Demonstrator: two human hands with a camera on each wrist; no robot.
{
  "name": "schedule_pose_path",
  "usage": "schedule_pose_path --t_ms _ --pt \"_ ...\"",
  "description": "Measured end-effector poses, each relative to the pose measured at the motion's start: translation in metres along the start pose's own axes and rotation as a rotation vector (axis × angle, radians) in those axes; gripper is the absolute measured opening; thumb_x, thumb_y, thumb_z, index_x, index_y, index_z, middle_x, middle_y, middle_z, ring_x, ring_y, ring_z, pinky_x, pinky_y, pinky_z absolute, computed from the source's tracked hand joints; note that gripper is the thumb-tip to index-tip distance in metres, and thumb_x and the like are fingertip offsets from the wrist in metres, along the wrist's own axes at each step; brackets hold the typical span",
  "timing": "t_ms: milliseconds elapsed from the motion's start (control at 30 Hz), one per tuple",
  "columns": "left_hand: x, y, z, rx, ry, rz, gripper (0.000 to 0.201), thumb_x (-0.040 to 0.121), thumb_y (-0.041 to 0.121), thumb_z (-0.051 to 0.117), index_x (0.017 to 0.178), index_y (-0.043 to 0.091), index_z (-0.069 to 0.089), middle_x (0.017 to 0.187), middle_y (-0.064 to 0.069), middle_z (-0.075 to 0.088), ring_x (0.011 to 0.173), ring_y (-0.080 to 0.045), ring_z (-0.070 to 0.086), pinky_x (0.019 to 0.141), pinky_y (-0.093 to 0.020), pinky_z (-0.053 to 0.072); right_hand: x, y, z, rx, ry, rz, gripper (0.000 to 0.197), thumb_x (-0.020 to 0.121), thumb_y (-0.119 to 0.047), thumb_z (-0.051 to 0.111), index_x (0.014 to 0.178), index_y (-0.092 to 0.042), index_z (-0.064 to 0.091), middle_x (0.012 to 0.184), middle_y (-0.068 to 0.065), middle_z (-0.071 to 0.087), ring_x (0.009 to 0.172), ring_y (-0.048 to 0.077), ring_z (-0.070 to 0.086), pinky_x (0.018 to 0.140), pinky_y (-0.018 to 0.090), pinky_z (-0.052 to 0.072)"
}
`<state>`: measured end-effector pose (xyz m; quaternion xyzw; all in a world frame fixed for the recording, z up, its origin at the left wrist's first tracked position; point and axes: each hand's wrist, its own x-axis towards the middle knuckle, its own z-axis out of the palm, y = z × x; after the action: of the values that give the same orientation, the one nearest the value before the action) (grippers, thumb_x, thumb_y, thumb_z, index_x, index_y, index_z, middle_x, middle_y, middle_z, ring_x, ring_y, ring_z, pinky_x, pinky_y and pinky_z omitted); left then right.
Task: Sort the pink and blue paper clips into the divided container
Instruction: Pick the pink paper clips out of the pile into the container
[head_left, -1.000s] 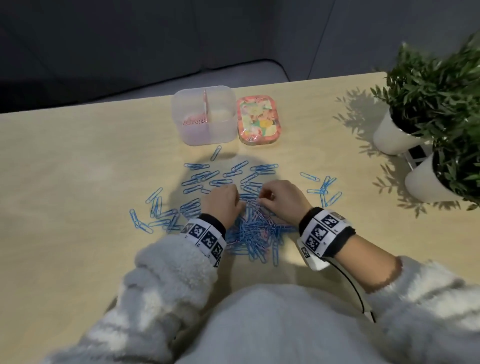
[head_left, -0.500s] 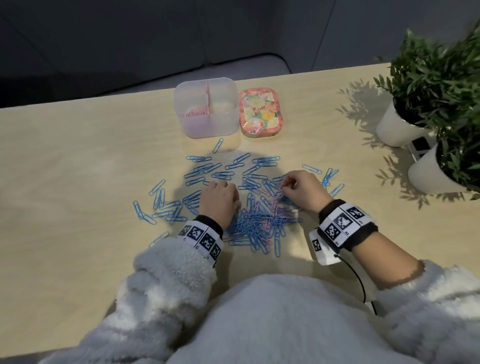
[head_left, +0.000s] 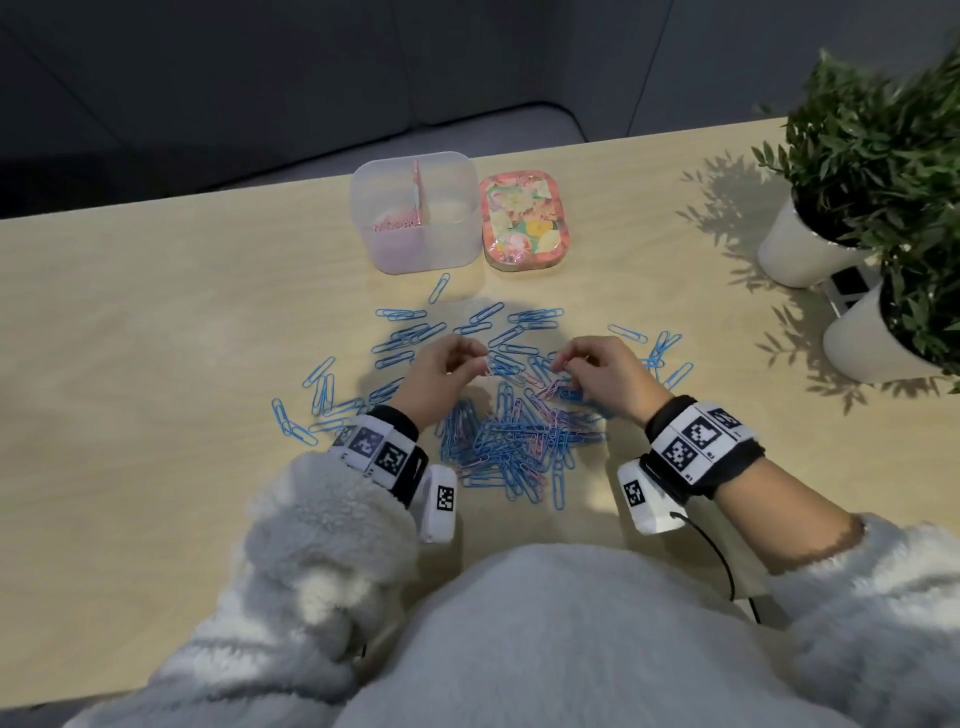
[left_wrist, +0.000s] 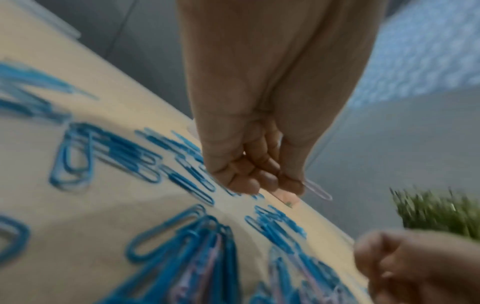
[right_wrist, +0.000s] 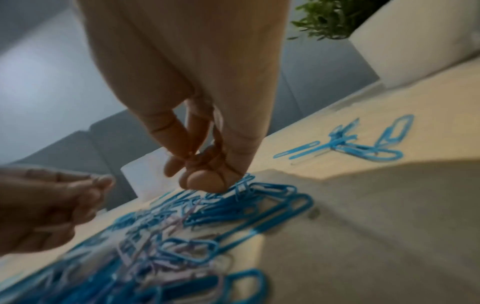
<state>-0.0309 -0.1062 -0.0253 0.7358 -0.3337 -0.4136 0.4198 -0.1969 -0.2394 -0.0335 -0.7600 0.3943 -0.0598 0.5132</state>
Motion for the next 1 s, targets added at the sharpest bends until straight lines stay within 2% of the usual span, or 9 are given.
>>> schedule_pose_path --t_ms 100,167,333,533,633,767,833,900,1000 --pt "0.0 0.004 0.004 -0.384 -0.1 -0.268 0.019 0.096 0.005 0.041 0.091 0.009 0.058 0.075 -0.005 0.052 0.071 -0.013 0.057 0.06 -0.021 0.056 -0.002 -0.001 0.008 -0.206 -0.078 -0.106 0.01 0.081 -0.008 0.061 0.088 -0.007 0.067 0.079 0.002 0.062 0.072 0.012 0.055 0.064 0.015 0.041" --pt "0.001 0.009 0.008 -0.585 -0.109 -0.408 0.018 0.095 0.006 0.043 0.085 0.006 0.059 0.07 -0.005 0.047 0.065 -0.015 0.055 0.057 -0.024 0.059 -0.001 0.0 0.013 -0.325 -0.172 -0.163 0.018 0.076 -0.014 0.07 0.091 -0.005 0.065 0.087 0.004 0.06 0.078 0.015 0.055 0.069 0.021 0.043" --pt "0.002 0.012 0.02 -0.51 -0.104 -0.451 0.018 0.094 0.007 0.044 0.081 0.006 0.057 0.064 -0.003 0.037 0.054 -0.012 0.045 0.043 -0.015 0.049 0.0 0.001 0.02 -0.544 -0.24 -0.209 0.007 0.082 -0.011 0.064 0.086 -0.005 0.064 0.089 0.004 0.055 0.087 0.021 0.055 0.074 0.026 0.038" --pt "0.004 0.003 0.016 -0.58 -0.17 -0.426 0.016 0.094 0.011 0.048 0.084 0.007 0.06 0.069 -0.007 0.053 0.054 -0.011 0.053 0.048 -0.014 0.049 -0.004 0.003 -0.002 0.016 -0.042 -0.047 0.006 0.088 -0.007 0.058 0.082 -0.008 0.061 0.069 0.0 0.062 0.054 -0.004 0.055 0.052 0.005 0.041" --pt "0.004 0.002 0.012 -0.626 -0.224 -0.437 0.018 0.095 0.013 0.046 0.083 0.007 0.058 0.073 -0.007 0.059 0.063 -0.012 0.056 0.055 -0.014 0.052 -0.004 0.0 -0.016 0.586 -0.063 0.129 0.014 0.091 0.002 0.05 0.083 -0.007 0.058 0.056 -0.003 0.065 0.046 0.0 0.057 0.046 0.013 0.049" --pt "0.003 0.008 0.016 -0.555 -0.188 -0.491 0.02 0.095 0.017 0.044 0.08 0.01 0.056 0.068 -0.004 0.057 0.056 -0.011 0.058 0.05 -0.018 0.052 -0.001 -0.01 -0.019 0.838 -0.079 0.325 0.022 0.093 0.003 0.04 0.083 -0.005 0.057 0.065 0.007 0.053 0.045 0.01 0.057 0.048 0.025 0.056" --pt "0.003 0.01 0.022 -0.358 -0.157 -0.465 0.023 0.094 0.025 0.048 0.075 0.012 0.051 0.061 -0.002 0.047 0.049 -0.012 0.05 0.045 -0.02 0.044 0.003 -0.014 -0.011 0.738 -0.05 0.39 0.018 0.092 -0.005 0.046 0.077 -0.007 0.055 0.063 0.006 0.046 0.038 0.009 0.049 0.039 0.021 0.048" --pt "0.003 0.009 0.03 -0.022 -0.153 -0.34 0.031 0.092 0.03 0.052 0.068 0.012 0.046 0.057 -0.002 0.043 0.05 -0.016 0.042 0.049 -0.024 0.038 0.006 -0.012 0.0 0.333 -0.034 0.268 0.021 0.088 -0.015 0.057 0.068 -0.011 0.053 0.058 0.003 0.044 0.037 0.009 0.042 0.035 0.017 0.036" --pt "0.0 0.006 0.042 0.444 -0.131 -0.153 0.026 0.089 0.026 0.057 0.067 0.013 0.048 0.067 -0.004 0.05 0.062 -0.02 0.046 0.064 -0.03 0.039 0.012 -0.01 0.017 -0.178 -0.036 0.03 0.014 0.08 -0.016 0.067 0.07 -0.011 0.059 0.066 0.001 0.055 0.058 0.016 0.052 0.055 0.022 0.043"
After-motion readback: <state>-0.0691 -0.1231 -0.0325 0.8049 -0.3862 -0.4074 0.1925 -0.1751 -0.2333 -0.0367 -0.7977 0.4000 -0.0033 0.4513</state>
